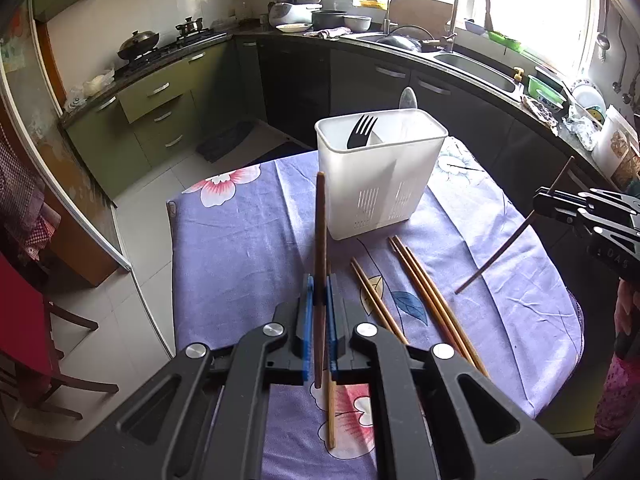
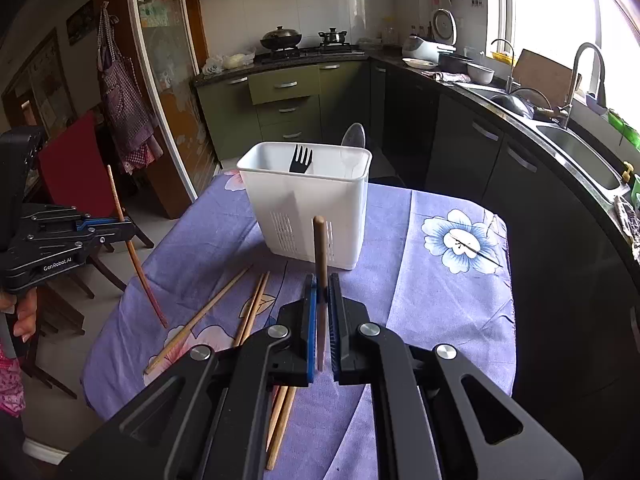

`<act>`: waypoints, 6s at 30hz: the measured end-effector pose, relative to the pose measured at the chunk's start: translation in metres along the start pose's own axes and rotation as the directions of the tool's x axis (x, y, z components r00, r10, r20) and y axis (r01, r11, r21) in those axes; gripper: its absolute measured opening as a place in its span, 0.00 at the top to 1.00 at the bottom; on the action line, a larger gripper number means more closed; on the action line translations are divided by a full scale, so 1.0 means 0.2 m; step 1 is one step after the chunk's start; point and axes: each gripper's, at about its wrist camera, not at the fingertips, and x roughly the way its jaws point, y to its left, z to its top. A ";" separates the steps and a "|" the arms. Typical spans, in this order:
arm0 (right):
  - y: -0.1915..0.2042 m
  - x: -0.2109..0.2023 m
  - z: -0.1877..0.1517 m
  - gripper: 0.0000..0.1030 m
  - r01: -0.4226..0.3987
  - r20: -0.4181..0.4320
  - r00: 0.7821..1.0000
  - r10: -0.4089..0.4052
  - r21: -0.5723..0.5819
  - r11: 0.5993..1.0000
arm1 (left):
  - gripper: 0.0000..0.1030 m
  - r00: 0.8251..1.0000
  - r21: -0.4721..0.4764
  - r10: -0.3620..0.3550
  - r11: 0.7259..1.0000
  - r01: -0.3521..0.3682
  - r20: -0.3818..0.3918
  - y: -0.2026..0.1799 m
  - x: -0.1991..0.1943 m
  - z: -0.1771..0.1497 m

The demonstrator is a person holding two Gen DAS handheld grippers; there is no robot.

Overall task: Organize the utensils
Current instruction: 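Lift the chopsticks and drop them upright into the white caddy with both tools, then close the left tool on a chopstick while the right tool grasps another chopstick, then lift the chopsticks toward the white caddy with both tools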

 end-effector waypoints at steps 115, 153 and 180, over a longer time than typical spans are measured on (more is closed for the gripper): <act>-0.01 0.90 -0.24 0.72 0.015 -0.372 0.928 -0.017 -0.008 1.000 | 0.94 0.946 -0.087 0.000 0.996 -0.030 -0.324 0.05 0.73 -0.18; 0.06 0.84 -0.19 0.93 0.021 -0.334 0.942 -0.020 -0.002 1.000 | 0.94 0.954 -0.083 0.002 0.996 -0.028 -0.298 0.09 0.66 -0.18; -0.01 -0.09 -0.24 0.93 -0.032 -0.011 0.999 0.032 -0.005 0.999 | 0.94 0.991 -0.004 0.012 1.000 -0.013 -0.136 -0.02 0.09 -0.16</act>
